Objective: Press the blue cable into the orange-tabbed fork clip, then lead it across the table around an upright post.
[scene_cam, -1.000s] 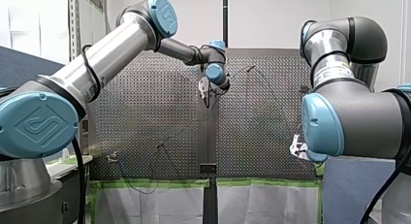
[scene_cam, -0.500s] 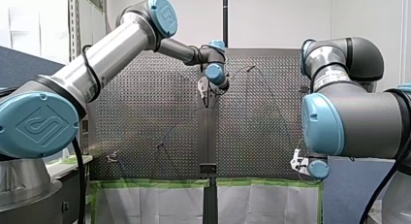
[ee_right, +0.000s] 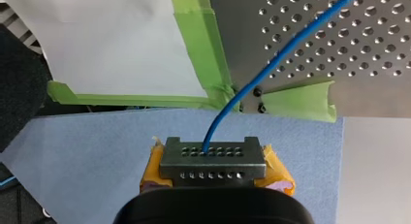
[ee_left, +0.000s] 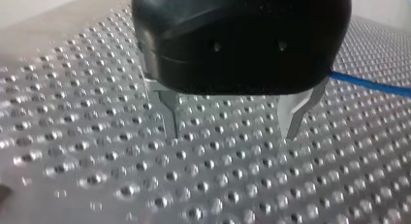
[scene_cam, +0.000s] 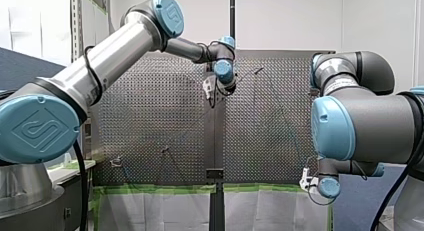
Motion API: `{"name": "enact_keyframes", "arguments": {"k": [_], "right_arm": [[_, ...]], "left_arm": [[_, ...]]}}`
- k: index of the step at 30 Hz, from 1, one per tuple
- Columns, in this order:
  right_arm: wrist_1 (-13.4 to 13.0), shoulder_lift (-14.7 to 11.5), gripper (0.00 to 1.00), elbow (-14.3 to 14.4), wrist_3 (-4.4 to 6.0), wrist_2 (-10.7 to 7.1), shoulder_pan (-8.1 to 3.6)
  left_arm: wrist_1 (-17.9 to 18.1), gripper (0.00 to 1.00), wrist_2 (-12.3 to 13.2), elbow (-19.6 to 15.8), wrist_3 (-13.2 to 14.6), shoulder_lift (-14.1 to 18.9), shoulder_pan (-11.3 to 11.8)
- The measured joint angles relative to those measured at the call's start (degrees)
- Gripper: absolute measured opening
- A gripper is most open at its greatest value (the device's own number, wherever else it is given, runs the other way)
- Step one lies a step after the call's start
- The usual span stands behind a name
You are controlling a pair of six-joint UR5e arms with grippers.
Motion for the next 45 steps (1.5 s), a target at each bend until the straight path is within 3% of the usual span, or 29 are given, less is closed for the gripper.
{"name": "enact_keyframes", "arguments": {"k": [10, 29, 45], "right_arm": [[0.2, 0.0, 0.0, -0.1, -0.12, 0.03, -0.17], [0.0, 0.0, 0.0, -0.2, -0.06, -0.12, 0.1], [0.0, 0.0, 0.0, -0.1, -0.06, -0.31, 0.28]], "left_arm": [[-5.3, 1.0, 1.4, 1.2, -5.1, 0.0, -0.4], [-15.1, 1.0, 5.8, 1.3, -14.9, 0.1, 1.3], [-21.8, 1.0, 6.1, 1.3, -15.9, 1.2, 2.3]]}}
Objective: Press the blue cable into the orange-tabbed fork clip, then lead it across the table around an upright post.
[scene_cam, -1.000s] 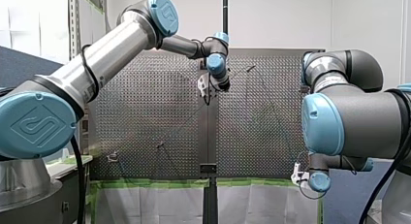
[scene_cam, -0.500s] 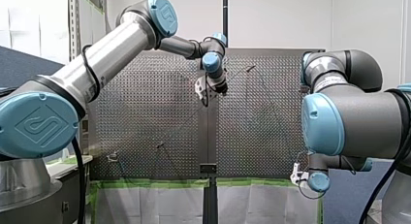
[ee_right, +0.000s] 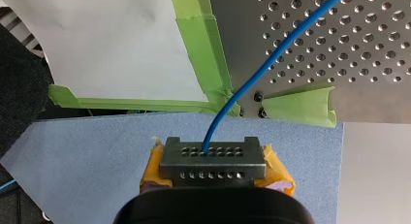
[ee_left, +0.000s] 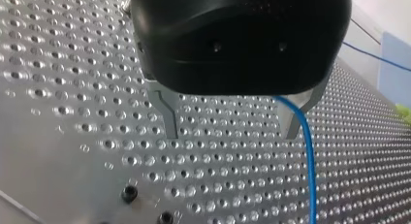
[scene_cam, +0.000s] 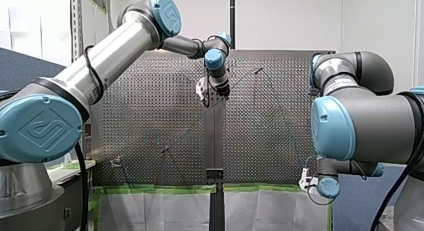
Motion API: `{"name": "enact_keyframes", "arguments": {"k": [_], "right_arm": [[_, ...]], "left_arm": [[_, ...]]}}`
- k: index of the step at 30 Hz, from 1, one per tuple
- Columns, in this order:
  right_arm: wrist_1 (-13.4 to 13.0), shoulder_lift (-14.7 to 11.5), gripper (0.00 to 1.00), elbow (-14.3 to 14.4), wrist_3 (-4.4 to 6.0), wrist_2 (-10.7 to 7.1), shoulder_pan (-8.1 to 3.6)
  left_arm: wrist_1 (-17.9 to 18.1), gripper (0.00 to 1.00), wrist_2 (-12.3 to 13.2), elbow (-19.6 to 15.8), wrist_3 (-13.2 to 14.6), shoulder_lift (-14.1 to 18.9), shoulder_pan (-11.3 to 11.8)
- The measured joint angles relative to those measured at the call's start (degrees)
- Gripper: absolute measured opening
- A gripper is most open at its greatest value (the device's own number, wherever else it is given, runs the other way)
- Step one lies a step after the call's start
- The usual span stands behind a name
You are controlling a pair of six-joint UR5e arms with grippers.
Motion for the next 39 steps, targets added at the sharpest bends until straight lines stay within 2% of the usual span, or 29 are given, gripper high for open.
{"name": "enact_keyframes", "arguments": {"k": [8, 19, 26, 31, 34, 39], "right_arm": [[0.0, 0.0, 0.0, 0.0, 0.0, 0.0, 0.01], [0.3, 0.0, 0.0, 0.0, -0.03, -0.13, 0.07], [0.4, 0.0, 0.0, 0.0, -0.12, -0.17, 0.25], [0.4, 0.0, 0.0, 0.0, -0.09, -0.18, 0.27], [0.4, 0.0, 0.0, 0.0, -0.09, -0.27, 0.27], [0.4, 0.0, 0.0, 0.0, -0.09, -0.74, 0.27]], "left_arm": [[-2.0, 1.0, 3.0, 0.0, 0.4, 0.8, -0.6], [-3.3, 1.0, 3.6, 0.0, 0.9, 3.8, -1.2], [-5.5, 1.0, 2.1, -0.1, 3.8, 6.9, -3.6], [-4.7, 1.0, 1.8, -0.1, 6.4, 9.1, -5.1], [-3.3, 1.0, 2.3, -0.1, 8.0, 9.6, -6.0], [-0.3, 1.0, 4.9, -0.2, 11.1, 9.6, -7.8]]}}
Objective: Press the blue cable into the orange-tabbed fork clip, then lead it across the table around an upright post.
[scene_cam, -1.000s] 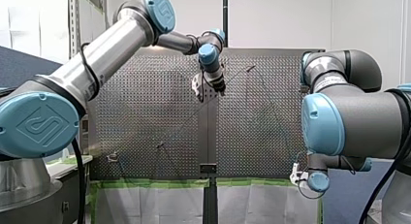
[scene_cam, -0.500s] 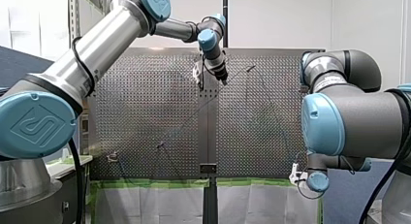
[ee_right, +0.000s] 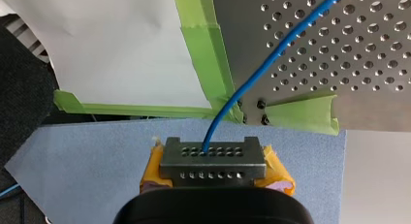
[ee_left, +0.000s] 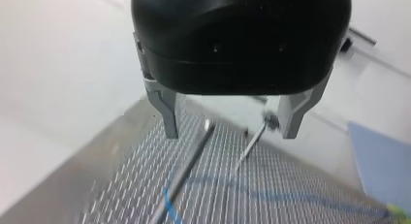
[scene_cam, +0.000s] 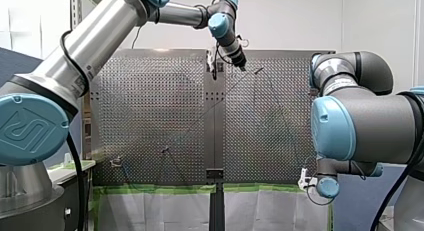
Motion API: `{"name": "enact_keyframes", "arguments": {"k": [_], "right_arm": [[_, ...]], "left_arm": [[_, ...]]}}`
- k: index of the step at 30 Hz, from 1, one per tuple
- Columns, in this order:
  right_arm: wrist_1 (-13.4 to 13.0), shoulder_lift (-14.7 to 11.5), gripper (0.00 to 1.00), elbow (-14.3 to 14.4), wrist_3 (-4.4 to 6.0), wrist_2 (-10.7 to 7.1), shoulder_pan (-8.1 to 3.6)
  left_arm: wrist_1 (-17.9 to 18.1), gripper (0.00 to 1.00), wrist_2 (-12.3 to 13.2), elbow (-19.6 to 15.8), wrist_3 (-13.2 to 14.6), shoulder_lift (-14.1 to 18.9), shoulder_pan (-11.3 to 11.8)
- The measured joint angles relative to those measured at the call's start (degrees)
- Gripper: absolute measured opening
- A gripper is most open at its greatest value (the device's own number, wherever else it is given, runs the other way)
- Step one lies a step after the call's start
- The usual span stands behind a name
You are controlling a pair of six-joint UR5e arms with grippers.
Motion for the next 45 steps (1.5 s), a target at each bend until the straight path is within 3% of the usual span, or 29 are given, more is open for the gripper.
{"name": "enact_keyframes", "arguments": {"k": [10, 20, 29, 35, 45], "right_arm": [[0.0, 0.0, 0.0, 0.0, -0.08, -0.57, 0.07], [0.0, 0.0, 0.0, 0.0, -0.3, -0.67, 0.16], [-0.2, 0.0, 0.0, 0.0, -0.35, -0.67, 0.17], [-0.2, 0.0, 0.0, 0.0, -0.35, -0.67, 0.16], [-0.3, 0.0, 0.0, 0.0, -0.35, -0.67, 0.17]], "left_arm": [[5.5, 1.0, 4.7, -2.5, 5.5, -0.1, -1.4], [10.7, 1.0, 4.2, -6.9, 10.7, 0.0, -0.8], [15.6, 1.0, 4.0, -6.3, 15.3, 0.0, -0.6], [19.1, 1.0, 3.9, -4.3, 15.8, 0.0, -0.6], [23.9, 1.0, 4.8, -4.0, 15.2, -0.1, -0.9]]}}
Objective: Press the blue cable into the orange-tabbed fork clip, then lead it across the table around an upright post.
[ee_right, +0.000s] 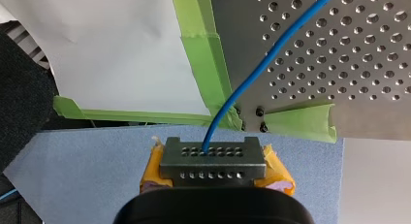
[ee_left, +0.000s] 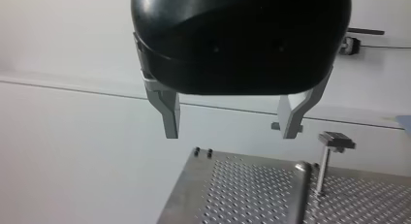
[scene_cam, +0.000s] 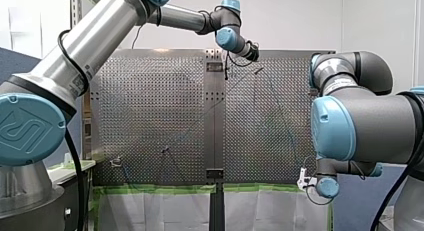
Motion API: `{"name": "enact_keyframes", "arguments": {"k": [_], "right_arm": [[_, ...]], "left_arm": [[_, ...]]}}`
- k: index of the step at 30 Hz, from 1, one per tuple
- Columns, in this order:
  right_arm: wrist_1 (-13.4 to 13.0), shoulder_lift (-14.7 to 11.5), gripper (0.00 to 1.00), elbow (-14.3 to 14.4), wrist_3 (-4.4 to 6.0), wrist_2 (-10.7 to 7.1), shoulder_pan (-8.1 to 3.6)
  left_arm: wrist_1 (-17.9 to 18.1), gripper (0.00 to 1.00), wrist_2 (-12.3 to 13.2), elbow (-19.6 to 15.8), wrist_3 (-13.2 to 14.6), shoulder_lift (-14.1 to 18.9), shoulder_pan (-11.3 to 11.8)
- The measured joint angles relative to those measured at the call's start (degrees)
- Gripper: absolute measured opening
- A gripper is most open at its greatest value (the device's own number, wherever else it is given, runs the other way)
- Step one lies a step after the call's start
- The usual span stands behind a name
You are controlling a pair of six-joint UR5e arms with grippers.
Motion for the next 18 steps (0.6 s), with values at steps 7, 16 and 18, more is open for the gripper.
{"name": "enact_keyframes", "arguments": {"k": [7, 16, 18], "right_arm": [[-0.1, 0.0, 0.0, 0.0, 0.0, 0.0, 0.0], [-0.1, 0.0, 0.0, 0.0, 0.01, -0.18, 0.0], [-0.1, 0.0, 0.0, 0.0, 0.01, -0.22, 0.0]], "left_arm": [[-1.7, 1.0, 0.6, 0.0, -0.1, 0.0, -0.1], [-5.5, 1.0, 0.2, -0.1, -0.1, 0.0, -0.2], [-5.9, 1.0, 0.1, -0.3, -0.1, -0.1, -0.2]]}}
